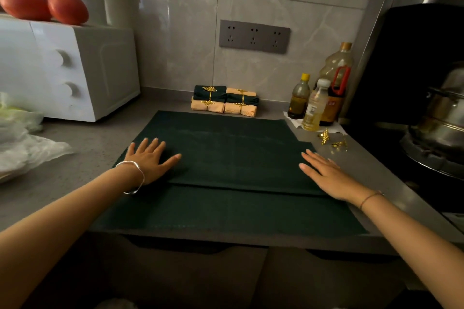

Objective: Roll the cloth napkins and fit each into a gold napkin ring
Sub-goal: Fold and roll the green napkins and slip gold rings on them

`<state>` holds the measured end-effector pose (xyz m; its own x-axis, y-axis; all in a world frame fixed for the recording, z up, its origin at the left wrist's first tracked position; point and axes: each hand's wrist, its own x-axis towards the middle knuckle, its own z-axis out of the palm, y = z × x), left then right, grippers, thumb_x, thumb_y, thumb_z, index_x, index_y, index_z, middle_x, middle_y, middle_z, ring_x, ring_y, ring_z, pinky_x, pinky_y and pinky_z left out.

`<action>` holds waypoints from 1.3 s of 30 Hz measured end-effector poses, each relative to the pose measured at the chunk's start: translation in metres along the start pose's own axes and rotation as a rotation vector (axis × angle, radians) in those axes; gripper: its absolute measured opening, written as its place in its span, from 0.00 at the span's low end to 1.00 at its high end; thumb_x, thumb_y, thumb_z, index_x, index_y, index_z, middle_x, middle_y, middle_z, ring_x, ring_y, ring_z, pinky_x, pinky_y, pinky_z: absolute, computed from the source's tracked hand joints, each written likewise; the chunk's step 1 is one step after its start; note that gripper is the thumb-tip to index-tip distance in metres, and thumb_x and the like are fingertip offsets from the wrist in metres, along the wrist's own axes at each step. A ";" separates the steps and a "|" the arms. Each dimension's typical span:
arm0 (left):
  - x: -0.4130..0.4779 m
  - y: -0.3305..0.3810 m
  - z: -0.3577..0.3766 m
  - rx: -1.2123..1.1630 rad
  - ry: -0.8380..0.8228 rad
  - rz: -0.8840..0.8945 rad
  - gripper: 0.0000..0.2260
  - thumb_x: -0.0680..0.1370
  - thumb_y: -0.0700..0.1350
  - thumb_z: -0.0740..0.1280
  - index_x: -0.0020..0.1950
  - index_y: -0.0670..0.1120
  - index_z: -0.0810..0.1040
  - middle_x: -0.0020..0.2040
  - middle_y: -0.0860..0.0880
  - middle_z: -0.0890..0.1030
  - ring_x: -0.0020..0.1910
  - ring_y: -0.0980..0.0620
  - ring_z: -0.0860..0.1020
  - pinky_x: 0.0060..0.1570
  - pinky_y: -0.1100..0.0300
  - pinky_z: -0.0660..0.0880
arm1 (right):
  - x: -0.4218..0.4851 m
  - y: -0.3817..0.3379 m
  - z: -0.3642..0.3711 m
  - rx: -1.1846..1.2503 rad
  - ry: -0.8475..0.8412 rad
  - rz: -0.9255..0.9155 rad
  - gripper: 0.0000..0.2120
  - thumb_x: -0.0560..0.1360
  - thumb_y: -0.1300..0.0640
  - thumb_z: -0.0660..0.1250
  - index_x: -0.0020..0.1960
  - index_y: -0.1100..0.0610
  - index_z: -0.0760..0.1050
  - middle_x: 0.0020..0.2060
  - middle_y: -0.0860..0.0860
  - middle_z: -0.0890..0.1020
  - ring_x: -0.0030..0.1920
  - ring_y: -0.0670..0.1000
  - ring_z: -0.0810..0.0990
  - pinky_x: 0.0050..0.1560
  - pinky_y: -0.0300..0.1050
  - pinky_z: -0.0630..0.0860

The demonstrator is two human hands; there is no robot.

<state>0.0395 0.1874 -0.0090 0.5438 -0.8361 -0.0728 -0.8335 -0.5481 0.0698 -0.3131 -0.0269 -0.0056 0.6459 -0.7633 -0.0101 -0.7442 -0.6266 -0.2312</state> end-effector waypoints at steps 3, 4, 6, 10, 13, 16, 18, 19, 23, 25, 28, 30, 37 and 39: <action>-0.014 0.025 -0.013 -0.072 -0.045 0.280 0.52 0.59 0.81 0.37 0.77 0.52 0.47 0.77 0.53 0.45 0.76 0.52 0.42 0.73 0.51 0.42 | -0.010 -0.030 -0.010 0.012 -0.070 -0.156 0.33 0.73 0.33 0.47 0.76 0.43 0.51 0.75 0.41 0.52 0.75 0.43 0.52 0.73 0.43 0.50; -0.019 0.033 -0.016 -0.081 -0.080 0.350 0.56 0.55 0.82 0.37 0.77 0.54 0.47 0.77 0.55 0.46 0.76 0.53 0.44 0.73 0.52 0.43 | -0.013 -0.039 -0.010 -0.034 -0.105 -0.197 0.31 0.75 0.34 0.48 0.76 0.42 0.51 0.75 0.40 0.53 0.74 0.42 0.53 0.72 0.42 0.51; -0.025 0.042 -0.016 -0.025 -0.111 0.460 0.56 0.54 0.83 0.36 0.77 0.55 0.47 0.77 0.56 0.48 0.76 0.54 0.46 0.73 0.53 0.46 | -0.019 -0.053 -0.008 -0.129 -0.144 -0.273 0.28 0.78 0.38 0.51 0.76 0.42 0.50 0.75 0.39 0.53 0.74 0.41 0.53 0.71 0.40 0.52; -0.026 0.050 -0.009 0.127 -0.100 0.529 0.38 0.72 0.72 0.50 0.77 0.55 0.46 0.77 0.55 0.50 0.76 0.53 0.50 0.73 0.53 0.52 | -0.027 -0.067 0.000 -0.256 -0.175 -0.343 0.29 0.78 0.42 0.55 0.76 0.43 0.48 0.75 0.40 0.51 0.75 0.42 0.51 0.73 0.42 0.53; -0.026 0.051 -0.010 0.179 -0.113 0.508 0.32 0.78 0.61 0.56 0.77 0.54 0.46 0.77 0.54 0.51 0.76 0.52 0.53 0.72 0.53 0.56 | -0.026 -0.068 0.004 -0.269 -0.163 -0.337 0.29 0.78 0.45 0.56 0.76 0.44 0.49 0.76 0.40 0.51 0.75 0.42 0.51 0.73 0.43 0.53; -0.025 0.052 -0.013 0.237 -0.101 0.510 0.29 0.79 0.58 0.55 0.77 0.53 0.49 0.77 0.54 0.53 0.74 0.52 0.58 0.70 0.56 0.60 | -0.023 -0.067 0.005 -0.264 -0.134 -0.343 0.27 0.80 0.50 0.54 0.76 0.45 0.50 0.75 0.40 0.53 0.75 0.42 0.52 0.72 0.40 0.53; -0.023 0.053 -0.015 0.304 -0.093 0.504 0.27 0.80 0.56 0.54 0.77 0.52 0.50 0.77 0.53 0.54 0.73 0.51 0.61 0.68 0.56 0.62 | -0.021 -0.066 0.005 -0.265 -0.130 -0.337 0.26 0.81 0.52 0.53 0.76 0.44 0.50 0.75 0.40 0.54 0.74 0.42 0.53 0.72 0.40 0.54; -0.022 0.054 -0.017 0.328 -0.097 0.497 0.26 0.81 0.54 0.53 0.77 0.52 0.50 0.77 0.53 0.55 0.73 0.50 0.62 0.68 0.56 0.63 | -0.020 -0.065 0.004 -0.266 -0.134 -0.331 0.26 0.81 0.52 0.53 0.76 0.44 0.50 0.75 0.39 0.54 0.74 0.42 0.54 0.72 0.40 0.54; -0.015 0.051 -0.021 0.433 -0.098 0.452 0.26 0.82 0.47 0.56 0.77 0.52 0.49 0.77 0.52 0.56 0.72 0.49 0.63 0.68 0.55 0.65 | -0.015 -0.060 -0.002 -0.275 -0.143 -0.312 0.25 0.82 0.54 0.54 0.75 0.42 0.52 0.75 0.38 0.55 0.74 0.42 0.56 0.71 0.39 0.55; -0.013 0.049 -0.022 0.478 -0.099 0.434 0.27 0.81 0.45 0.58 0.77 0.53 0.49 0.76 0.51 0.59 0.71 0.49 0.65 0.67 0.55 0.66 | -0.015 -0.059 -0.007 -0.256 -0.149 -0.299 0.24 0.82 0.55 0.53 0.75 0.42 0.53 0.74 0.38 0.56 0.73 0.43 0.58 0.71 0.39 0.56; -0.016 0.052 -0.028 0.492 -0.089 0.429 0.27 0.81 0.45 0.58 0.77 0.53 0.50 0.72 0.48 0.66 0.68 0.48 0.69 0.65 0.55 0.67 | -0.017 -0.057 -0.018 -0.272 -0.136 -0.295 0.23 0.82 0.54 0.52 0.75 0.41 0.54 0.74 0.38 0.59 0.72 0.43 0.60 0.71 0.40 0.58; -0.022 0.054 -0.034 0.421 -0.090 0.448 0.23 0.82 0.46 0.56 0.76 0.53 0.54 0.70 0.48 0.69 0.67 0.48 0.70 0.66 0.55 0.67 | -0.022 -0.055 -0.026 -0.262 -0.158 -0.276 0.22 0.82 0.53 0.52 0.74 0.39 0.56 0.72 0.39 0.62 0.71 0.43 0.63 0.70 0.40 0.61; -0.031 0.039 -0.055 0.023 -0.229 0.589 0.13 0.80 0.50 0.59 0.64 0.53 0.73 0.54 0.61 0.75 0.52 0.68 0.73 0.58 0.73 0.66 | -0.036 -0.049 -0.055 0.015 -0.285 -0.320 0.10 0.79 0.53 0.59 0.58 0.44 0.75 0.47 0.36 0.78 0.47 0.32 0.75 0.49 0.29 0.71; -0.019 0.036 -0.063 0.003 -0.212 0.571 0.11 0.79 0.51 0.62 0.57 0.49 0.78 0.40 0.64 0.72 0.38 0.69 0.71 0.43 0.79 0.66 | -0.025 -0.046 -0.061 0.042 -0.205 -0.322 0.07 0.78 0.52 0.62 0.52 0.43 0.76 0.46 0.38 0.80 0.47 0.33 0.76 0.50 0.30 0.72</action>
<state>0.0056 0.1825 0.0574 -0.0208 -0.9750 -0.2212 -0.9881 -0.0137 0.1533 -0.3059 0.0114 0.0641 0.8692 -0.4787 -0.1236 -0.4929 -0.8190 -0.2937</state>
